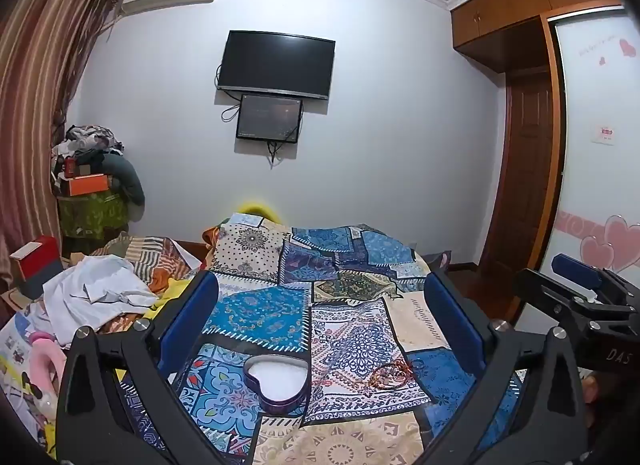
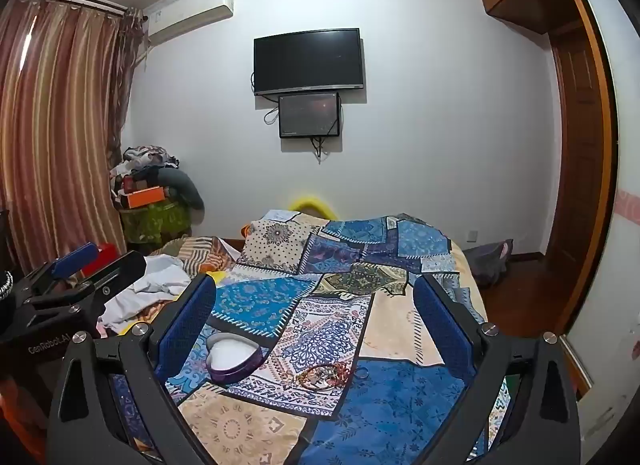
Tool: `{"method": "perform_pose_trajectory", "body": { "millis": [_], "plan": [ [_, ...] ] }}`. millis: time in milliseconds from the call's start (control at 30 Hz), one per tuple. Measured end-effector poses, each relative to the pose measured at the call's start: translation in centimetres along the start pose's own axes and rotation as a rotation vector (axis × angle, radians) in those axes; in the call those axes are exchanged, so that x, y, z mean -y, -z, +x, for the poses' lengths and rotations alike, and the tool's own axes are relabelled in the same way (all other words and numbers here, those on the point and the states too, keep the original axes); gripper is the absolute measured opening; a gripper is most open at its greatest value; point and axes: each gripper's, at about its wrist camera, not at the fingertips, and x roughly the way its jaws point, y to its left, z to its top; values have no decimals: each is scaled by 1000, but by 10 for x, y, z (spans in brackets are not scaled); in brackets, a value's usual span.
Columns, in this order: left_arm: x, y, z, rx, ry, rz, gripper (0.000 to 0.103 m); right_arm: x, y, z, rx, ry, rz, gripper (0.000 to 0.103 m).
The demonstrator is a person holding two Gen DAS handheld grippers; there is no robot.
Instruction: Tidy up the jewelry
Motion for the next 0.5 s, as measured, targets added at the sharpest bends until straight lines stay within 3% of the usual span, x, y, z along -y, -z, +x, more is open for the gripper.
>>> {"method": "perform_pose_trajectory", "body": {
  "millis": [500],
  "plan": [
    [2,2,0,-6,-6,15,103,0,0,0,2,-3,1,98]
  ]
}}
